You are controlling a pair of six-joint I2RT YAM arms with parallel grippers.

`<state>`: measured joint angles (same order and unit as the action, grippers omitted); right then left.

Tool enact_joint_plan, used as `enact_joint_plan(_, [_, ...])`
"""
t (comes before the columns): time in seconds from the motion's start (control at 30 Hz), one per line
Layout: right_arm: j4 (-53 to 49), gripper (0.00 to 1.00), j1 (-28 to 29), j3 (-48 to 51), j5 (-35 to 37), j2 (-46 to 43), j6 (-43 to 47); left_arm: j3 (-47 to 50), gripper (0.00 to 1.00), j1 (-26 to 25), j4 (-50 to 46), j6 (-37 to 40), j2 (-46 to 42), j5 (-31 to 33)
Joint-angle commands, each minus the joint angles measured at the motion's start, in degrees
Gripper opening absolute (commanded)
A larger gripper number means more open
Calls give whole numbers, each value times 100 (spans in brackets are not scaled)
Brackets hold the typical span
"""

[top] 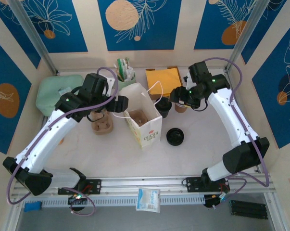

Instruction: Pack the takeout coffee

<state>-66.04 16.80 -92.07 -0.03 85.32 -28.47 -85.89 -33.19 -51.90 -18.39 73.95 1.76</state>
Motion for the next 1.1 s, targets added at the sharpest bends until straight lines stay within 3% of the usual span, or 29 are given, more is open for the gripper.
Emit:
enact_joint_plan(0.0, [159,73,-20,74,-91,79,46,146,76,131,130,92,-101,-18])
enact_joint_plan(0.17, [210,72,16,59,-80,230,86,221,47,223,249,100,-106,73])
enact_joint_plan(0.33, [149,72,129,-126,54,520,190,226,26,286,229,90,-190,299])
enact_joint_plan(0.43, [67,72,219,-287,175,761,283,241,19,322,187,81,-282,433])
enact_joint_plan(0.77, [-377,76,697,-1187,918,1665,564,323,15,441,53,82,-511,482])
enact_joint_plan(1.03, [-662,87,830,-1988,1229,2180,651,309,16,480,-48,53,-667,527])
enact_joint_plan(1.07, [-746,97,833,-2170,1278,2274,663,310,17,489,-48,54,-680,527])
